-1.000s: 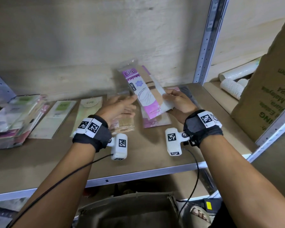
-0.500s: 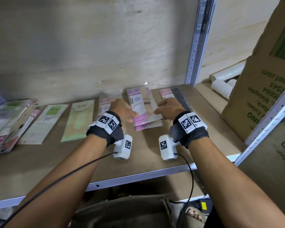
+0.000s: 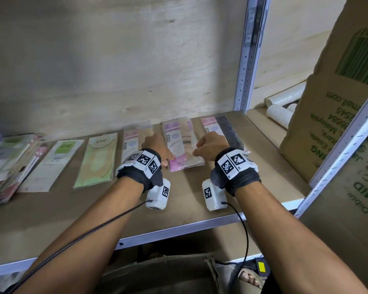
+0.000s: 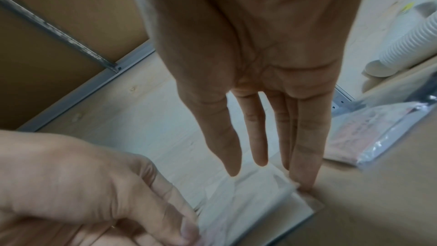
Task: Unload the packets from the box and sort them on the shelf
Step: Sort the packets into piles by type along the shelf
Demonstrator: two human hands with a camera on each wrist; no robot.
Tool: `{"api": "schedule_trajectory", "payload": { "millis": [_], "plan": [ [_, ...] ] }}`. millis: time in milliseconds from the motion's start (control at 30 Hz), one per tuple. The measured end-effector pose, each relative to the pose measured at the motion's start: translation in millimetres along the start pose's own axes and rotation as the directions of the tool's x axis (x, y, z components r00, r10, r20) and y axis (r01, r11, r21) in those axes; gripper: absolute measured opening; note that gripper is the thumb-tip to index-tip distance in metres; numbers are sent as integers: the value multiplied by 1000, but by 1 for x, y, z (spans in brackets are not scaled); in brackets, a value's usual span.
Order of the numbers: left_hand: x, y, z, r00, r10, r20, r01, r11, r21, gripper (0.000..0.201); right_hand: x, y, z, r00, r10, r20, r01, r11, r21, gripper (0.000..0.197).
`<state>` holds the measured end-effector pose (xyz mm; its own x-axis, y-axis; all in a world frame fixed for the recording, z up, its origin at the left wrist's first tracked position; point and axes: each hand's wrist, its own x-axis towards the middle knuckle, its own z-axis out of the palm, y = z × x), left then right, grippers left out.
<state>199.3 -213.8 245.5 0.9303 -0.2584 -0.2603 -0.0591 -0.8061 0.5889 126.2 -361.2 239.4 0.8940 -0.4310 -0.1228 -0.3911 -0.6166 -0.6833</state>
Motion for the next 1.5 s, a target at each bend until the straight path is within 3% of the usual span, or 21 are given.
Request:
{"api": "schedule_trajectory", "payload": {
  "millis": [233,433,633,833,1000,1133,1300,1500],
  "plan": [
    [-3,5,2,998,30,-57,-19,982,190,52,-1,-1,0,1000,-24,10,24,1000,-15,32],
    [-6,8,0,999,26,-43,-15,974,227,51,1,1,1,999,-28,28,29,1000,-12,28],
    [-10,11,-3,996,26,-81,-7,972,233,46,1,3,-2,999,-32,34,32,999,3,36],
    [-17,6,-31,980,90,-175,-71,991,114,37,-1,4,-6,996,-86,-15,87,994,70,32],
    [-19,-41,-59,972,90,-215,-119,985,-124,27,-13,-9,0,981,-194,28,175,930,325,19],
    [-26,-92,-77,967,31,-253,-112,943,-313,8,-24,-26,16,967,-250,43,212,890,404,12],
    [-35,-147,-108,931,-40,-363,-120,905,-408,9,-36,-53,46,946,-310,94,231,848,478,9],
    [-49,-207,-155,895,-111,-431,-111,882,-458,11,-47,-99,89,909,-378,173,224,795,564,18]
  ]
}}
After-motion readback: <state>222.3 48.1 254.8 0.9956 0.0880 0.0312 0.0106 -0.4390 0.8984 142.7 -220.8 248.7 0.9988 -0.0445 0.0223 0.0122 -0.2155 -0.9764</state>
